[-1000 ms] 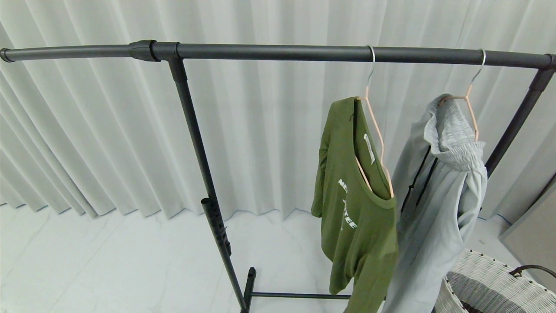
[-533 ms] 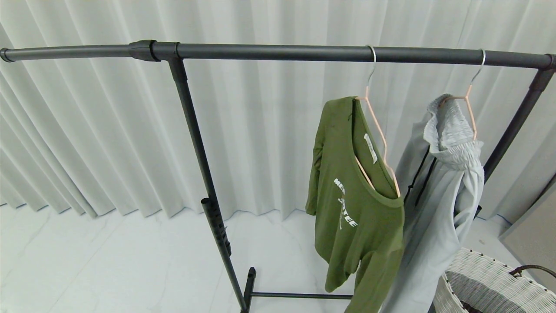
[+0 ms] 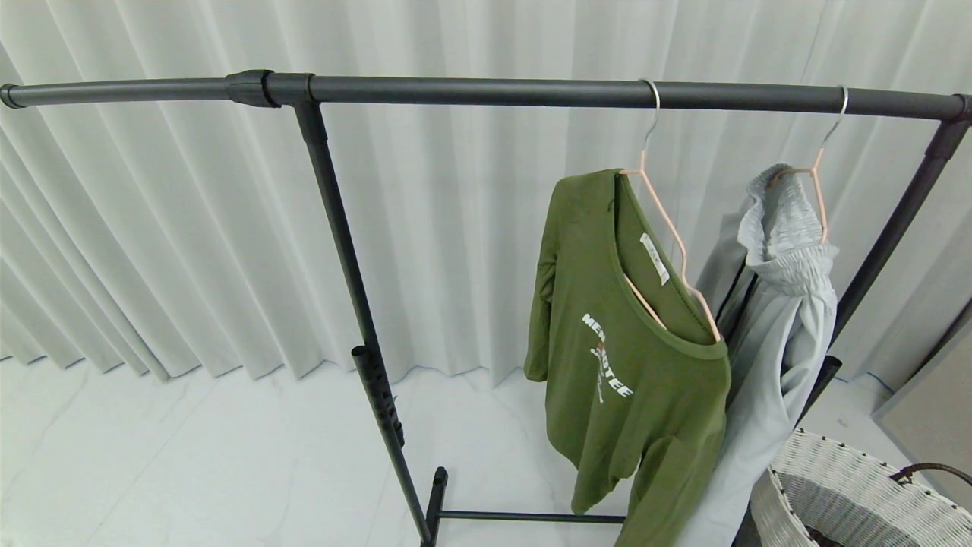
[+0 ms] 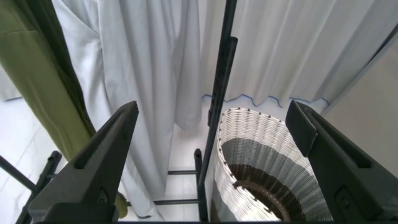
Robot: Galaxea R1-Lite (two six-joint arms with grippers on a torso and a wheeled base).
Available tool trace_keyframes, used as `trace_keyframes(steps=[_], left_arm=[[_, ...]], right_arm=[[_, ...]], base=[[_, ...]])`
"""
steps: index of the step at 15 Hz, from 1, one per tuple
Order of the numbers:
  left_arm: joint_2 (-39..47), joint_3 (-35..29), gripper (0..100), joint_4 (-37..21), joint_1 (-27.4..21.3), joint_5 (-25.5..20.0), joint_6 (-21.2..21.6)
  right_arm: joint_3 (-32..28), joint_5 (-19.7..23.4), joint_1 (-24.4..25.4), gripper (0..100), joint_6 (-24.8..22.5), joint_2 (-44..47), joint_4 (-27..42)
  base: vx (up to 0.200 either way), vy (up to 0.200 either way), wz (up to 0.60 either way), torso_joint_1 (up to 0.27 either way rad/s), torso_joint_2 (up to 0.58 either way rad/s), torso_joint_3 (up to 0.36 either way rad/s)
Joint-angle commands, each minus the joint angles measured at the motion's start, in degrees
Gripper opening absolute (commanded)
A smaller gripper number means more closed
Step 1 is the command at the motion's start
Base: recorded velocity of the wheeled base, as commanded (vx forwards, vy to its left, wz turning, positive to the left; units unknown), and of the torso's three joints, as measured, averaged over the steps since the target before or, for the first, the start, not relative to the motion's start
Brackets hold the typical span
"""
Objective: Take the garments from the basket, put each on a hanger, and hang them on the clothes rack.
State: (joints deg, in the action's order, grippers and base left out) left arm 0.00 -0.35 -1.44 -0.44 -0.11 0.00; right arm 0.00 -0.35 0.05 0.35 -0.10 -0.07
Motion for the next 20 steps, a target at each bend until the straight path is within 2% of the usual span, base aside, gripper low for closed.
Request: trace_keyframes(steps=[1, 20], left_arm=[[0.09, 0.09, 100, 0.03, 0.00, 0.02, -0.09], [0.00, 0.00, 100, 0.03, 0.00, 0.02, -0.09]], right_arm=[[0.00, 0.00, 0.04, 100, 0.00, 0.10, -0.01], [0.00, 0.00, 0.04, 100, 0.00, 0.10, -0.01]], base=[[0.000, 0.000, 0.00, 0.000, 0.00, 0.000], [0.000, 0.000, 0.00, 0.000, 0.00, 0.000]])
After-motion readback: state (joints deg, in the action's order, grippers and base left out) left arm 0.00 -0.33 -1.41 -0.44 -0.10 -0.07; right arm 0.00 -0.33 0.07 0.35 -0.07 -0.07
